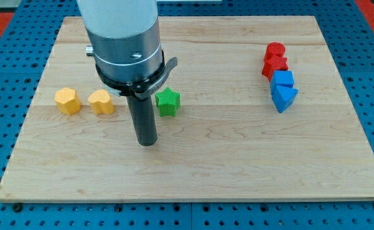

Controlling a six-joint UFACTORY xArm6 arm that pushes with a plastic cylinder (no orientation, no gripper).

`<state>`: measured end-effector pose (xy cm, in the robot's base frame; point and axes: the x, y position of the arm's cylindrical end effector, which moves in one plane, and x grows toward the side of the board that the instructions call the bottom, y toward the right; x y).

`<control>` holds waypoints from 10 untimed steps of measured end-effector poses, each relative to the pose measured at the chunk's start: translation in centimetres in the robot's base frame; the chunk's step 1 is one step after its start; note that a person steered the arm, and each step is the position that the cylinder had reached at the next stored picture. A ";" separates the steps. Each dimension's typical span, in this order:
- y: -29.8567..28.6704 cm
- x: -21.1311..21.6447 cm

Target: Move the yellow blocks to the center left on the board

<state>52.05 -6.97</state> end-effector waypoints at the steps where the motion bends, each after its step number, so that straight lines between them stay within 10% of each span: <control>1: 0.0 0.0; 10: -11.5 -11.2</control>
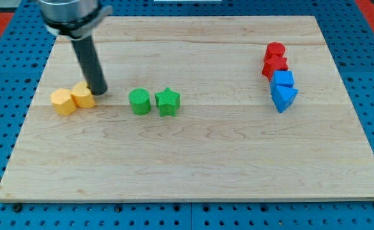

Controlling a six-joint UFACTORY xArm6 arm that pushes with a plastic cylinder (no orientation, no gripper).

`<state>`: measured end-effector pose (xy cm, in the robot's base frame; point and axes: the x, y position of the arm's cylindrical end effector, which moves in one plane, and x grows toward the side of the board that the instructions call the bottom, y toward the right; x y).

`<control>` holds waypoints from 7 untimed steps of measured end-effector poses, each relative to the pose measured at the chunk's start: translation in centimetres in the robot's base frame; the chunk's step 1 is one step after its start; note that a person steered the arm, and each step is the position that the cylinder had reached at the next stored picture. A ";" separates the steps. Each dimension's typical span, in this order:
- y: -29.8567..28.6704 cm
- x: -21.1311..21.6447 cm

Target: Move the yellow blocks to the center left on the board

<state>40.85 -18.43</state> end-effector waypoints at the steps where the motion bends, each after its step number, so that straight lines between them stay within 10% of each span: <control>1: 0.5 -0.1; 5: 8.4 6.3; 7: 24.6 9.5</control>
<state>50.30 6.20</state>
